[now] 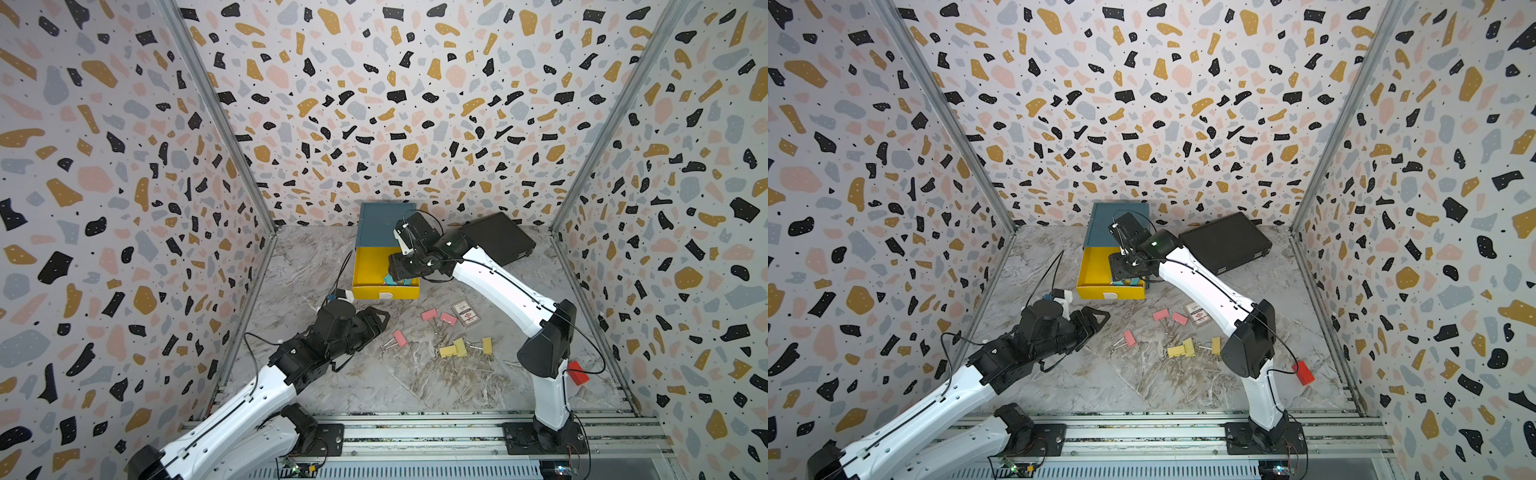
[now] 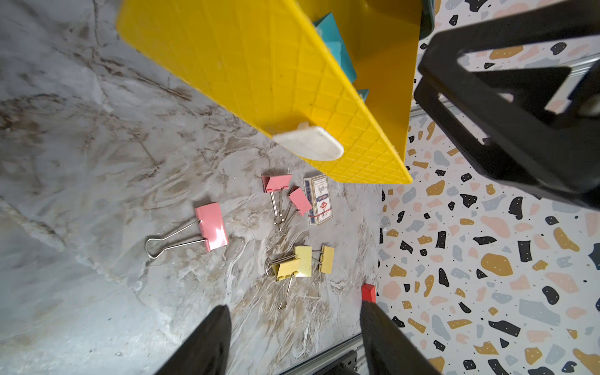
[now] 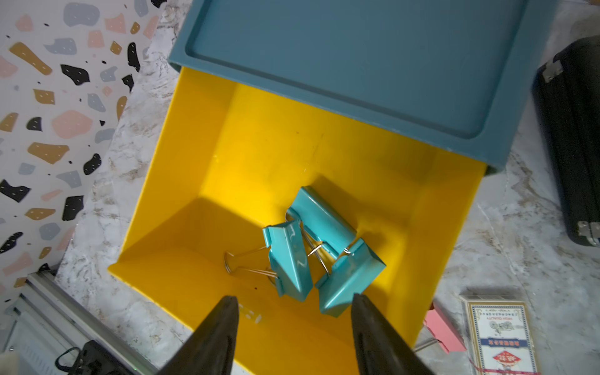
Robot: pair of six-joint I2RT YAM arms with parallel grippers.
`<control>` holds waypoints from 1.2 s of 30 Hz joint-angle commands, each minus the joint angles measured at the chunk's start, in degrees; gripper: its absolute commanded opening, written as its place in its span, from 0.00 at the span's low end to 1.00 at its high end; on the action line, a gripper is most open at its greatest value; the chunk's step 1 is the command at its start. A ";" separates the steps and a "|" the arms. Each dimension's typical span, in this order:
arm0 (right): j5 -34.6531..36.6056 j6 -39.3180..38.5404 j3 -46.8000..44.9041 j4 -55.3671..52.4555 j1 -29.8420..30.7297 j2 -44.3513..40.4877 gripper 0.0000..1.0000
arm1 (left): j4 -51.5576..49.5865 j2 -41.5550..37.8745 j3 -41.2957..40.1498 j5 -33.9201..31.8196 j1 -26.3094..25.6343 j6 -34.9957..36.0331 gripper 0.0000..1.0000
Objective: Put the binder clips in the drawer according to color
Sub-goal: Place the binder clip in the drawer, then close the drawer in the storage box.
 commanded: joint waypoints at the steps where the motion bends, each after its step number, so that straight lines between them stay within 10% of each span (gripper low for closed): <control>1: -0.68 -0.32 1.55 -1.64 -0.75 -5.16 0.58 | 6.81 1.08 0.35 1.43 1.29 -0.66 0.65; 17: -3.06 1.06 -35.12 12.08 -3.93 -33.06 0.45 | 4.31 13.21 9.97 0.92 3.37 9.78 0.53; 36: -3.39 2.18 -44.19 11.90 -4.04 -40.96 0.43 | -5.64 23.83 23.89 -3.65 4.67 21.67 0.37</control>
